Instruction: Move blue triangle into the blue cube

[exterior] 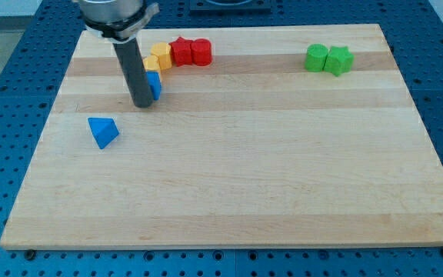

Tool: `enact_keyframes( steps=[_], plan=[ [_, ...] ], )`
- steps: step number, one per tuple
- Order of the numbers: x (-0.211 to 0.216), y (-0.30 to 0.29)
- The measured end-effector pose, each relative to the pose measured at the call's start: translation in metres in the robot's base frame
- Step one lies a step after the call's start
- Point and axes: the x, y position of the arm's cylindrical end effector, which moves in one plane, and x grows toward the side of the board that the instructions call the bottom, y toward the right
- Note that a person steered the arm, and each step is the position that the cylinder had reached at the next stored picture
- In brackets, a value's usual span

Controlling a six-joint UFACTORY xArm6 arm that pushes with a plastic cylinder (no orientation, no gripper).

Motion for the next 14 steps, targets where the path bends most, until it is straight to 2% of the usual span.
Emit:
enact_keyframes(
  steps=[1,2,3,4,5,7,9,10,11,12,14],
  plan=[
    [0.000,0.016],
    [0.000,-0.011],
    [0.000,-0.104],
    [0.004,-0.165],
    [0.040,-0.145],
    [0.080,-0.055],
    [0.086,0.012],
    [0.082,0.025],
    [0.097,0.048],
    [0.086,0.058],
    [0.022,0.037]
  ],
)
